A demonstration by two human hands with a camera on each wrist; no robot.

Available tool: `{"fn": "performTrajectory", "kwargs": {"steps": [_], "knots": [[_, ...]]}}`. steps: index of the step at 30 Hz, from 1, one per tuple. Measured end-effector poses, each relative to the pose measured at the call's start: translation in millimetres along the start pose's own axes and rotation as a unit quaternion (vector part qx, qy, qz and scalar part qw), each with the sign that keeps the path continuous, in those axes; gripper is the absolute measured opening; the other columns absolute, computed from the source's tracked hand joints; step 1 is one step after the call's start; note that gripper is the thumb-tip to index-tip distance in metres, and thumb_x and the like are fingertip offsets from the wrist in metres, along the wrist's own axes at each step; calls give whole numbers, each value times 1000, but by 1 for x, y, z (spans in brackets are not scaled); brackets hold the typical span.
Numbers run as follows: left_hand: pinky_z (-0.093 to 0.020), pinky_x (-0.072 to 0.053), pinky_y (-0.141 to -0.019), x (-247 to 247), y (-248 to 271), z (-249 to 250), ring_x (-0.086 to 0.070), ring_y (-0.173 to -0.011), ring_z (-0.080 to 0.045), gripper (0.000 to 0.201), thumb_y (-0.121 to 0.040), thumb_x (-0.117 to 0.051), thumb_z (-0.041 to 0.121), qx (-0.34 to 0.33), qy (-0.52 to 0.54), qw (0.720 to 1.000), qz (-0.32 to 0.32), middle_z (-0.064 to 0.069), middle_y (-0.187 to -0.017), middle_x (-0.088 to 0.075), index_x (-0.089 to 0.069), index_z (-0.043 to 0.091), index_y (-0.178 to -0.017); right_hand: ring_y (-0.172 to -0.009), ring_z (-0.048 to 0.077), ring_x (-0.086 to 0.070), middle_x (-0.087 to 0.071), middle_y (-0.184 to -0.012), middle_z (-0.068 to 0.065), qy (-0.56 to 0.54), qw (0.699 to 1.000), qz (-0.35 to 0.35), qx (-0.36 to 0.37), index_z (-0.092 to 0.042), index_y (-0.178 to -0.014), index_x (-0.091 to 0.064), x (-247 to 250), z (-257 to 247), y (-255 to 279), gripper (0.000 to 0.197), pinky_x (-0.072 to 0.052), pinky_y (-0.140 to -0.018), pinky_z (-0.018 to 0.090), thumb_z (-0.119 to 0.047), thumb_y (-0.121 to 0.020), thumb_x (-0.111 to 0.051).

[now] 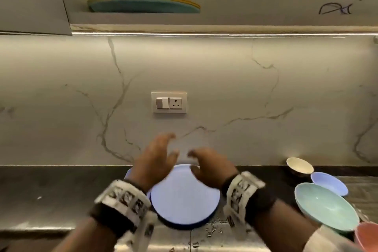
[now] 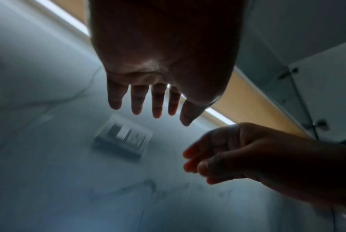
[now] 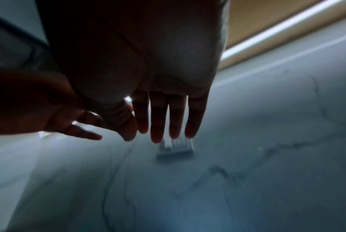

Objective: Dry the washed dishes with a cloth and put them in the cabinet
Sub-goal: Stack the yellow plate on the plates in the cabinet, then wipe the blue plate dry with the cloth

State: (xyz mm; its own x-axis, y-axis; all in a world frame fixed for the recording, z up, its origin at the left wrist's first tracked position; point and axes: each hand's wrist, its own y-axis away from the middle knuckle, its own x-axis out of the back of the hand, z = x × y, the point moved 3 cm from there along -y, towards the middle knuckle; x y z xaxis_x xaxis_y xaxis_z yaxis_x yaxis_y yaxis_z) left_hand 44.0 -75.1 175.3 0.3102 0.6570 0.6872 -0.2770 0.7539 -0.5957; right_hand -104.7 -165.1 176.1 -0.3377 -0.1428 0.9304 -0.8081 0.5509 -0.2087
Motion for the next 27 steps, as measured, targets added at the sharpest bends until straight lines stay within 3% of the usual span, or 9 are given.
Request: {"fn": "performTrajectory", "kwargs": {"steps": [2, 4, 6, 10, 13, 16, 21, 25, 27], "knots": [[-35, -42, -107, -57, 40, -20, -56, -126, -26, 59, -88, -44, 48, 86, -8, 985, -150, -7, -136, -59, -54, 15, -135, -132, 26, -49, -54, -142, 4, 25, 990, -128, -52, -23, -140, -51, -56, 23, 22, 46, -40, -109, 34, -26, -94, -54], [-29, -30, -115, -102, 81, -32, -42, -139, -15, 56, -95, -45, 43, 130, -47, 956, -258, 4, -151, -46, -41, 23, -147, -138, 24, -42, -46, -149, 5, 8, 974, -212, -76, -20, -146, -44, -96, 35, 43, 53, -33, -114, 33, -22, -95, -54], [-35, -28, -119, -132, 112, -37, -34, -144, -16, 59, -96, -49, 39, 158, -66, 929, -328, 8, -156, -39, -34, 27, -151, -141, 24, -38, -42, -153, 6, -5, 966, -244, -82, -17, -148, -40, -124, 41, 54, 56, -30, -117, 34, -19, -94, -54], [-50, -28, -118, -158, 144, -37, -20, -150, -28, 63, -93, -47, 45, 186, -112, 886, -409, 10, -158, -34, -31, 29, -152, -147, 31, -22, -36, -154, 5, 40, 961, -268, -44, -16, -146, -39, -154, 52, 67, 55, -30, -117, 48, -27, -94, -53], [-50, -28, -117, -161, 150, -31, -22, -149, -27, 58, -93, -47, 46, 194, -109, 895, -388, 9, -154, -41, -36, 30, -148, -137, 31, -37, -49, -139, 6, 53, 962, -264, -34, -17, -134, -51, -158, 57, 73, 43, -40, -109, 46, -30, -93, -50], [-39, -39, -111, -162, 151, -26, -47, -134, -20, 51, -95, -49, 45, 217, -64, 911, -344, 3, -138, -58, -45, 28, -144, -119, 31, -50, -61, -121, 11, 67, 963, -257, -48, -16, -120, -61, -154, 58, 78, 32, -47, -96, 42, -25, -92, -48], [-30, -49, -94, -157, 158, -15, -64, -111, -20, 34, -98, -51, 38, 286, -21, 914, -286, -2, -116, -71, -55, 24, -128, -119, 19, -57, -66, -124, -2, -28, 960, -266, -77, -26, -128, -61, -138, 63, 100, 38, -46, -100, 33, -32, -92, -55], [-35, -40, -107, -154, 162, -10, -52, -122, -27, 35, -94, -59, 33, 332, -66, 914, -224, -6, -129, -58, -55, 23, -128, -115, 16, -59, -64, -124, -7, -20, 974, -202, -104, -32, -125, -60, -107, 91, 127, 40, -49, -97, 34, -40, -86, -60], [-39, -34, -111, -153, 163, -4, -45, -128, -35, 45, -93, -62, 30, 391, -80, 893, -207, -11, -137, -44, -49, 20, -135, -114, 19, -59, -64, -123, -6, 21, 974, -195, -110, -31, -122, -60, -95, 113, 145, 39, -50, -94, 35, -41, -84, -61]]}}
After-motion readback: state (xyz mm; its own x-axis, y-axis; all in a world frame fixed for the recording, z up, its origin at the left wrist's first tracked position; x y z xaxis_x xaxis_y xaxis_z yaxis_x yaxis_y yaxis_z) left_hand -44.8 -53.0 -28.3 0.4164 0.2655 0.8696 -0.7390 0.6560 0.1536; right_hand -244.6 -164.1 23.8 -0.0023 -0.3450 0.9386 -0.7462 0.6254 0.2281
